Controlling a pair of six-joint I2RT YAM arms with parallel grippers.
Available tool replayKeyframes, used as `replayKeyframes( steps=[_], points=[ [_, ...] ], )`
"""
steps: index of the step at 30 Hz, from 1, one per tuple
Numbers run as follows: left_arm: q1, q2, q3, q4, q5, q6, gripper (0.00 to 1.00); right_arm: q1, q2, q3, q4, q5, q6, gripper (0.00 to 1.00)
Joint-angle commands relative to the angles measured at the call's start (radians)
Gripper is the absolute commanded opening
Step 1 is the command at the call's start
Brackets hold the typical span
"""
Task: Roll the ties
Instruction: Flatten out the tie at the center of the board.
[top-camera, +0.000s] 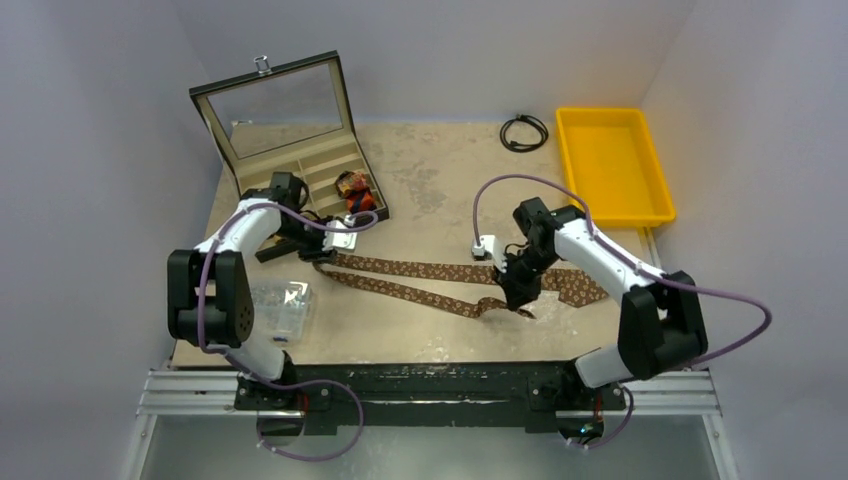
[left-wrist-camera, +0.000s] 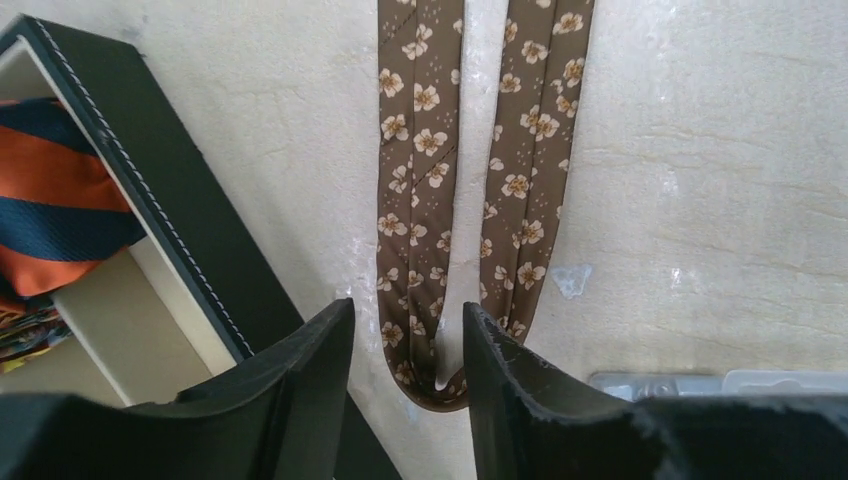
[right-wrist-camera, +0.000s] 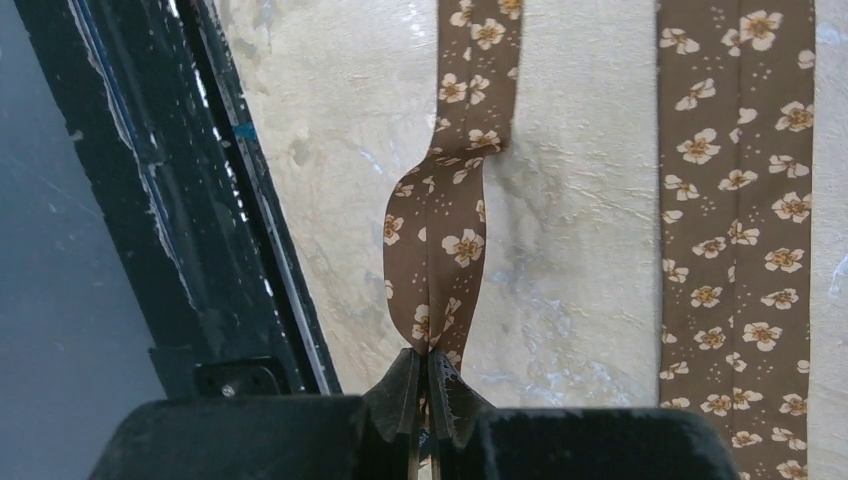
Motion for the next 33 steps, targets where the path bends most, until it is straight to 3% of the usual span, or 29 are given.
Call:
replayKeyframes(
  steps=[1,5,10,14,20,28,31,32,33],
  points=[
    [-0.007,-0.151,-0.036,0.031,0.178,0.064,0.5,-0.07,0.096,0.102,-0.024,-0.092,0.058,0.0],
    [-0.201,-0.252,-0.108,0.181,0.191,-0.193,0.51,-0.123,0.182,0.192,-0.083,-0.178,0.096,0.0],
    [-0.479,-0.32,-0.207,0.668,0.112,-0.832,0.49,-0.124,0.235,0.268,-0.102,-0.306,0.201,0.0],
    [-0.668,-0.29,-0.226,0.907,-0.019,-1.094,0.51,-0.124,0.261,0.29,-0.114,-0.401,0.269,0.0],
    [-0.814,-0.183,-0.191,1.076,-0.089,-1.152,0.58,-0.125,0.227,0.278,-0.099,-0.437,0.313,0.0],
    [-0.908,-0.054,-0.11,1.085,-0.185,-1.016,0.56,-0.123,0.204,0.292,-0.112,-0.482,0.315,0.0],
    [-0.917,-0.016,-0.081,1.057,-0.218,-1.011,0.5,-0.123,0.184,0.295,-0.115,-0.498,0.321,0.0],
    [-0.918,-0.008,-0.071,1.036,-0.217,-1.007,0.43,-0.124,0.179,0.297,-0.116,-0.501,0.321,0.0],
    [-0.918,-0.008,-0.06,1.016,-0.213,-1.007,0.3,-0.123,0.174,0.297,-0.117,-0.502,0.32,0.0]
  ],
)
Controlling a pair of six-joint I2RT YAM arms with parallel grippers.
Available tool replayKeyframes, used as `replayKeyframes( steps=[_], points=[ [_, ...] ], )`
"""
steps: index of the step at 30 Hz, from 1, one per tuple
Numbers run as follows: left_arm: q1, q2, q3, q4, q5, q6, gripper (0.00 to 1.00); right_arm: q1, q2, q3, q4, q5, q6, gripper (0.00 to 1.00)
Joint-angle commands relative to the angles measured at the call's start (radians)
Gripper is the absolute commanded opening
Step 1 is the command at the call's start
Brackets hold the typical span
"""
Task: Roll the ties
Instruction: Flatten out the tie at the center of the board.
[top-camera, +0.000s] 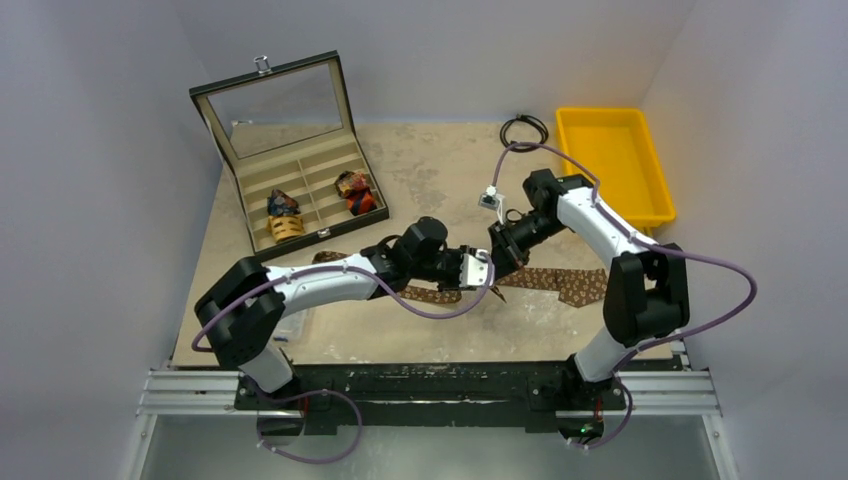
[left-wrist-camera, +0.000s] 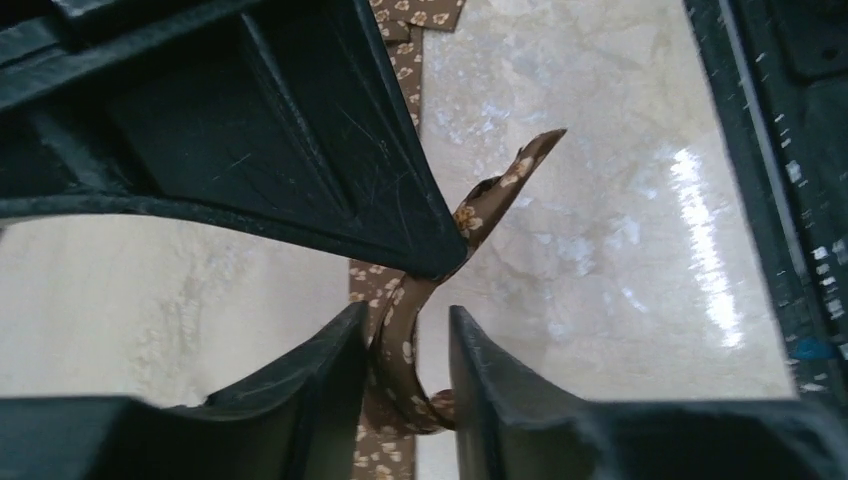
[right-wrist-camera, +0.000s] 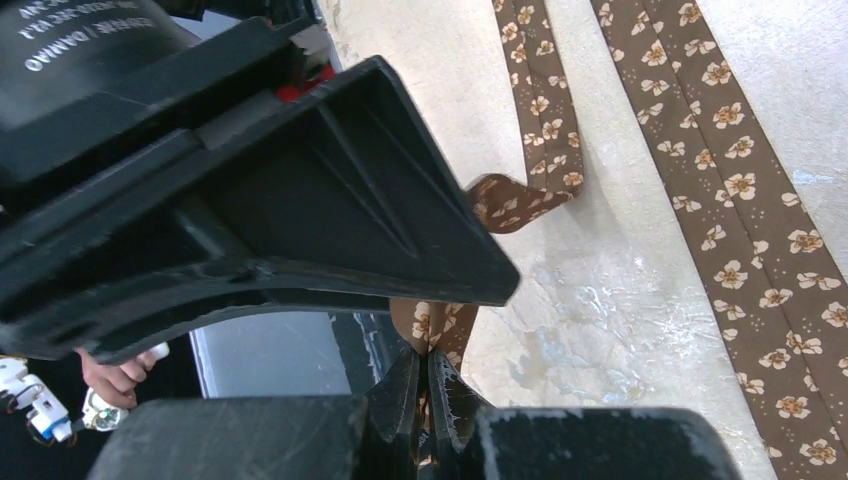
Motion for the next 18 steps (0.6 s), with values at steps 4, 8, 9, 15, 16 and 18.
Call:
replayKeyframes(
  steps=[4,8,9,15,16,18],
  points=[
    [0.015,-0.005,0.074,-0.083,0.099,0.008,0.02,-0.003,-0.064,0.055,-0.006,-0.087,0.048,0.18],
    [0.114,-0.008,0.128,-0.147,0.319,-0.246,0.0,-0.08,-0.138,0.082,0.123,-0.059,0.167,0.52],
    [0.143,0.008,0.153,-0.166,0.368,-0.334,0.0,-0.102,-0.174,0.076,0.181,-0.048,0.214,0.64],
    [0.277,0.064,0.168,0.078,0.594,-0.856,0.0,-0.129,-0.322,0.029,0.403,-0.021,0.366,0.98],
    [0.29,0.079,0.171,0.123,0.619,-0.927,0.0,-0.128,-0.344,0.021,0.446,-0.022,0.4,0.98],
    [0.309,0.098,0.181,0.213,0.651,-1.047,0.0,-0.115,-0.395,0.006,0.517,-0.005,0.426,0.98]
  ],
)
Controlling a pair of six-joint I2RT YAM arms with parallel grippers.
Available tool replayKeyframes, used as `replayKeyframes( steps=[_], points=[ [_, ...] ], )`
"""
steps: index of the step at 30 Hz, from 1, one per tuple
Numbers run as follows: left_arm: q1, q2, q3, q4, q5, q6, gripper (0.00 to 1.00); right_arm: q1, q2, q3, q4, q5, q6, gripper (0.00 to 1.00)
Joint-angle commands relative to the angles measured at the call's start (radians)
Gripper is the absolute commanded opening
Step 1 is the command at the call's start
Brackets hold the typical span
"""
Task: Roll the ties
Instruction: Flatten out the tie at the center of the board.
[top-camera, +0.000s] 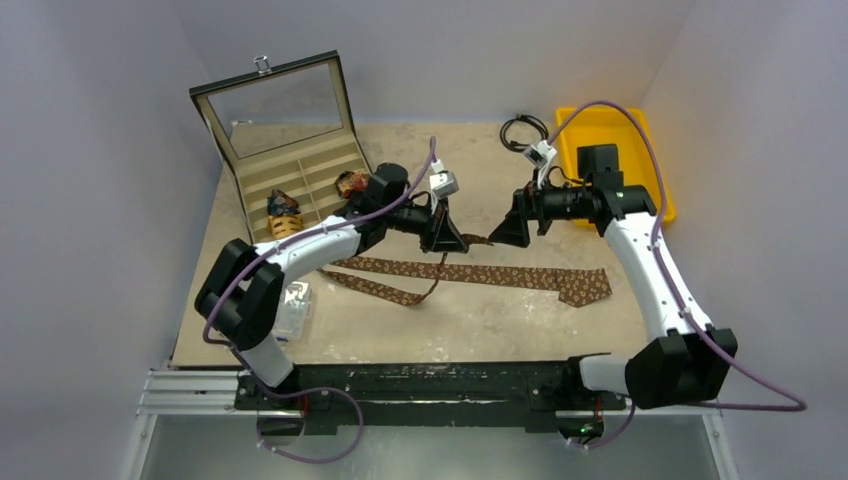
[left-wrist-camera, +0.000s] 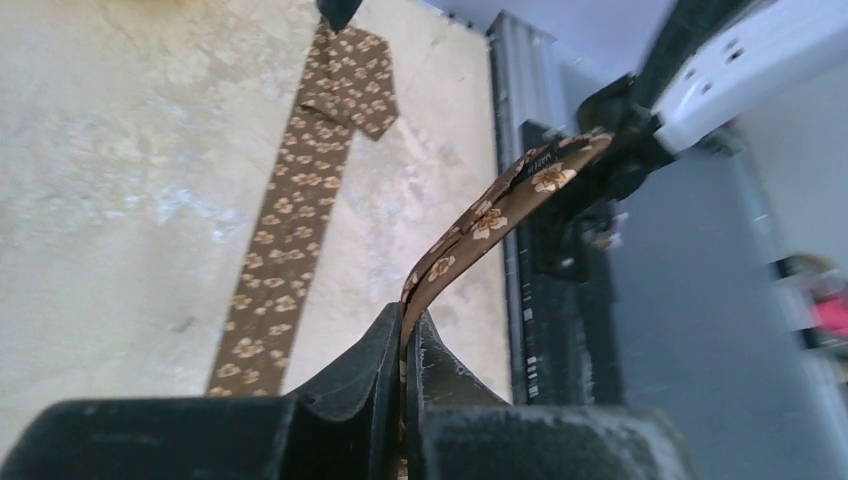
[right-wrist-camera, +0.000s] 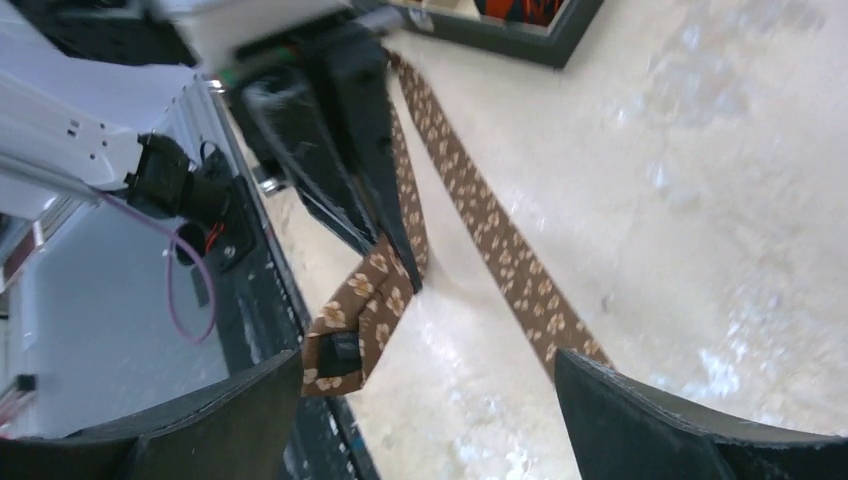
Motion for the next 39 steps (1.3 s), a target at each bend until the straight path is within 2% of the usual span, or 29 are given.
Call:
replayKeyframes(
  steps=[1,4,6,9,12,19,23,26,29,36,37,39],
  points=[
    [0.032,0.053,0.044,0.267,0.205,-0.448,0.0,0.031,-0.096,-0.029,0.229,0.023,0.129,0.98],
    [0.042,0.076,0.051,0.405,0.247,-0.588,0.0,0.069,-0.126,-0.04,0.279,0.042,0.133,0.98],
    [0.051,0.089,0.057,0.44,0.241,-0.664,0.0,0.101,-0.13,-0.028,0.284,0.048,0.124,0.98],
    [0.066,0.118,0.035,0.639,0.262,-0.809,0.0,0.142,-0.149,-0.023,0.275,0.077,0.103,0.98],
    [0.065,0.106,0.034,0.662,0.289,-0.813,0.0,0.148,-0.152,-0.039,0.29,0.11,0.119,0.98],
    [0.065,0.131,0.03,0.906,0.376,-1.017,0.0,0.141,-0.121,-0.019,0.312,0.208,0.177,0.98],
    [0.065,0.139,0.011,1.019,0.397,-1.098,0.0,0.102,-0.069,0.024,0.269,0.123,0.212,0.98],
    [0.066,0.137,0.008,1.037,0.405,-1.103,0.0,0.1,-0.029,0.069,0.226,-0.005,0.238,0.95],
    [0.07,0.136,0.008,1.036,0.403,-1.101,0.0,0.105,-0.016,0.094,0.256,-0.113,0.34,0.9],
    [0.076,0.138,0.012,1.03,0.398,-1.1,0.0,0.167,-0.012,0.099,0.179,-0.147,0.32,0.9],
    [0.076,0.136,0.01,1.031,0.398,-1.099,0.0,0.17,-0.014,0.087,0.189,-0.149,0.327,0.86],
    [0.076,0.13,0.004,1.035,0.398,-1.099,0.0,0.171,-0.014,0.074,0.201,-0.155,0.337,0.7]
  ],
)
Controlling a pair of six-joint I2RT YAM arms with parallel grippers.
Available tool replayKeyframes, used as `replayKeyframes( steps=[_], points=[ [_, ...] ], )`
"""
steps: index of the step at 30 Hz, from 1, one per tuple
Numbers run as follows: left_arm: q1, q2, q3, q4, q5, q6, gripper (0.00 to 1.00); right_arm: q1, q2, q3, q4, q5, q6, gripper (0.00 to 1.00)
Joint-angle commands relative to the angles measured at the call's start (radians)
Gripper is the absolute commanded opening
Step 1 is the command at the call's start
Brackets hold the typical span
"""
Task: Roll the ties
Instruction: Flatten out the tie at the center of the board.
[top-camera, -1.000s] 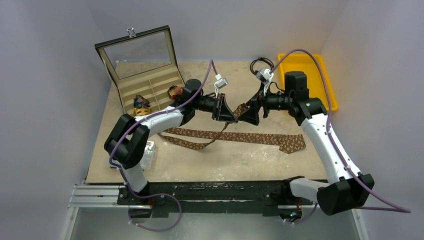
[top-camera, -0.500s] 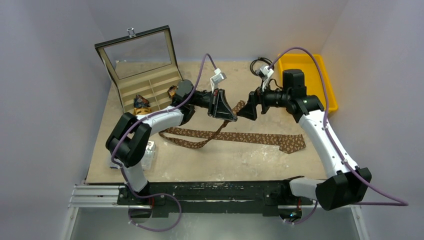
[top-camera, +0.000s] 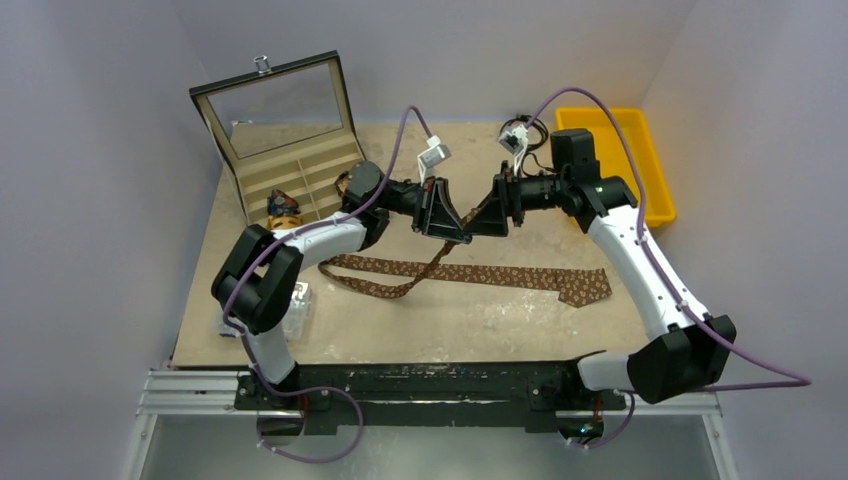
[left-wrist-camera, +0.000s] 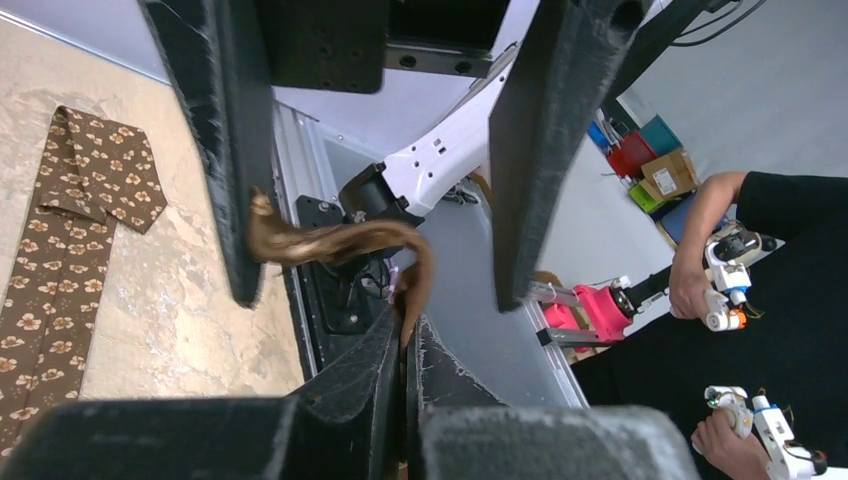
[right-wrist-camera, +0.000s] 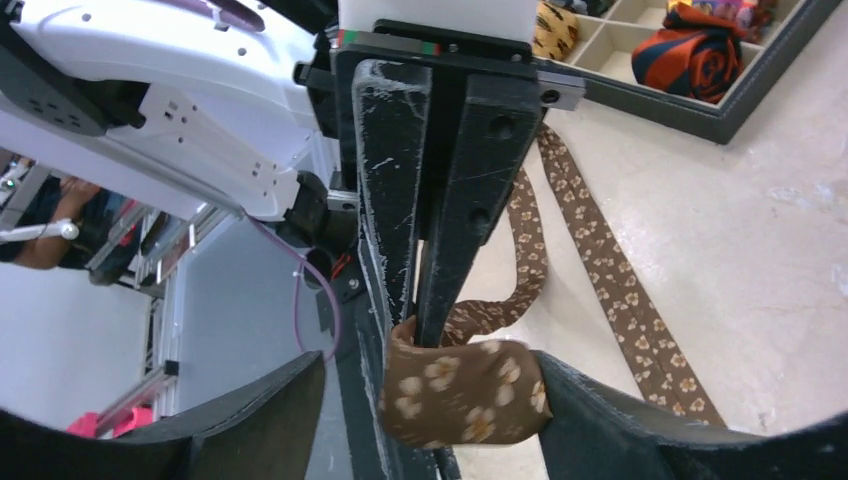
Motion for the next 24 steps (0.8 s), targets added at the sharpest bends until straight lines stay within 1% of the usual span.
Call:
replayKeyframes(
  steps=[1,3,4,5,7,8,9,10,11,12,15,16,17,18,19,22,24],
  points=[
    [0.008,-0.01,-0.008,0.064,0.01,-0.004,0.0,0.01,-0.019,-0.004,-0.006,-0.061,0.033,0.6],
    [0.012,-0.02,-0.018,0.053,0.009,0.007,0.0,0.01,-0.022,0.003,-0.009,-0.063,0.034,0.41],
    [0.016,-0.027,-0.027,0.036,0.002,0.019,0.0,0.01,-0.025,0.008,-0.01,-0.06,0.035,0.33],
    [0.029,-0.036,-0.039,0.007,-0.01,0.042,0.0,0.01,-0.027,0.013,-0.008,-0.06,0.043,0.25],
    [0.052,-0.065,-0.065,-0.074,-0.024,0.11,0.0,0.008,-0.031,0.025,0.004,-0.066,0.068,0.04],
    [0.064,-0.084,-0.074,-0.141,-0.03,0.164,0.04,0.009,-0.036,0.033,0.016,-0.061,0.082,0.0],
    [0.075,-0.109,-0.083,-0.224,-0.04,0.232,0.14,0.009,-0.041,0.04,0.021,-0.047,0.093,0.0],
    [0.086,-0.14,-0.087,-0.339,-0.053,0.359,0.22,0.01,-0.046,0.048,0.039,-0.041,0.113,0.0],
    [0.099,-0.175,-0.083,-0.479,-0.077,0.488,0.3,0.01,-0.052,0.05,0.072,-0.039,0.145,0.0],
    [0.114,-0.22,-0.07,-0.657,-0.124,0.639,0.35,0.01,-0.059,0.047,0.108,-0.038,0.187,0.0],
    [0.149,-0.335,0.002,-1.205,-0.308,1.125,0.42,0.01,-0.066,0.062,0.172,-0.012,0.261,0.0],
    [0.155,-0.389,0.005,-1.306,-0.359,1.278,0.46,0.01,-0.066,0.072,0.189,0.0,0.281,0.0],
    [0.155,-0.434,-0.006,-1.398,-0.41,1.411,0.51,0.01,-0.066,0.082,0.207,0.013,0.3,0.0],
    [0.155,-0.485,-0.038,-1.447,-0.441,1.516,0.59,0.01,-0.067,0.09,0.23,0.024,0.323,0.0],
    [0.155,-0.53,-0.081,-1.477,-0.471,1.607,0.65,0.011,-0.067,0.094,0.253,0.034,0.348,0.0],
    [0.156,-0.627,-0.204,-1.61,-0.528,1.857,0.67,0.01,-0.068,0.09,0.296,0.071,0.399,0.0],
    [0.157,-0.667,-0.279,-1.639,-0.573,1.983,0.66,0.01,-0.068,0.074,0.322,0.074,0.425,0.0]
  ],
)
